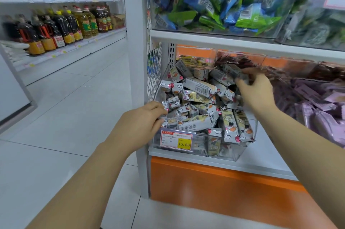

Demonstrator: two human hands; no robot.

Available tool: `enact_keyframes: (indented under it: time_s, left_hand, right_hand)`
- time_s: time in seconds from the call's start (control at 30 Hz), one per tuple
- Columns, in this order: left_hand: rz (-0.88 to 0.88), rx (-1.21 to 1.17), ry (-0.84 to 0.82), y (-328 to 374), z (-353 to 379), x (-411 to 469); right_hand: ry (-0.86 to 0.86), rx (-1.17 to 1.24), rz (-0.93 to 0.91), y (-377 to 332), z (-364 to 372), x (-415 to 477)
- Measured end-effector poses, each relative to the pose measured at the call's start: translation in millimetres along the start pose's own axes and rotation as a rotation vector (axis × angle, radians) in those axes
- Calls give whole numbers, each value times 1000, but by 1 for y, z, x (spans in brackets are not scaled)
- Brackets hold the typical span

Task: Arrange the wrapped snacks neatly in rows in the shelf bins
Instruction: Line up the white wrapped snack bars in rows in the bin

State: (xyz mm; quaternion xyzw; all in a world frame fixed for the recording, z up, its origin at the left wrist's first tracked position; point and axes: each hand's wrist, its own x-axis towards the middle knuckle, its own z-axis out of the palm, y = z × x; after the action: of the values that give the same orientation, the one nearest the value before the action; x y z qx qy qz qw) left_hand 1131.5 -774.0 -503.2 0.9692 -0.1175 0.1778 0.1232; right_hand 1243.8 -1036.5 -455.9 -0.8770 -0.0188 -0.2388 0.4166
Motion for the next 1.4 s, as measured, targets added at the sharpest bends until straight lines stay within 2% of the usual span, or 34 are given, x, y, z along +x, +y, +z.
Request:
enact_keyframes:
  time_s: [0.07,0.13,0.2,0.23,0.27,0.33,0.4,0.5,0.57,0.67,0.83,0.97,1.03,1.1,1.17,1.23,1.4]
  left_hand:
    - [3,2,-1,0,0,0]
    - [-3,11,-16,-1,0,0]
    - [-6,12,-18,-1,0,0]
    - [-6,13,-17,-1,0,0]
    - [-7,12,-18,-1,-1,0]
    - [-9,12,-18,0,-1,0]
    - [-13,22,-25,0,-1,0]
    - [-8,20,-21,1,-2,-1]
    - [-11,18,-25,1,-2,-2]
    - [-10,10,-29,0,-2,-2]
    - [-14,8,-22,-1,-4,-2]
    - [-61,-80,49,8,-12,-2]
    - [-133,-283,76,19,-18,-4]
    - [-208,-646,75,35,-24,-3]
    - [-260,-896,73,50,-24,2]
    - [-280,-1011,89,63,-23,7]
    - [-218,-1101,93,91,-22,21]
  right_hand:
    - [-2,0,-14,1,-2,-2]
    - [84,-17,-96,-2,-8,-13]
    - [150,-36,-302,-10,-11,-33]
    - [112,-44,-419,-14,-11,-43]
    - [6,-48,-509,-18,-10,-52]
    - [-320,-104,-568,-26,-6,-65]
    - [-537,-301,-610,-27,0,-67]
    - [-654,-575,-652,-27,7,-61]
    - [-683,-635,-653,-29,11,-59]
    - [-650,-516,-628,-31,10,-58]
    - [-408,-154,-422,-36,0,-62]
    - [-367,8,-347,-40,-4,-71]
    - [-406,63,-371,-42,-7,-76]
    - [-434,54,-425,-43,-11,-82]
    - [-429,31,-469,-42,-15,-87]
    - [-433,49,-458,-39,-21,-90]
    - [-436,208,-340,-27,-37,-87]
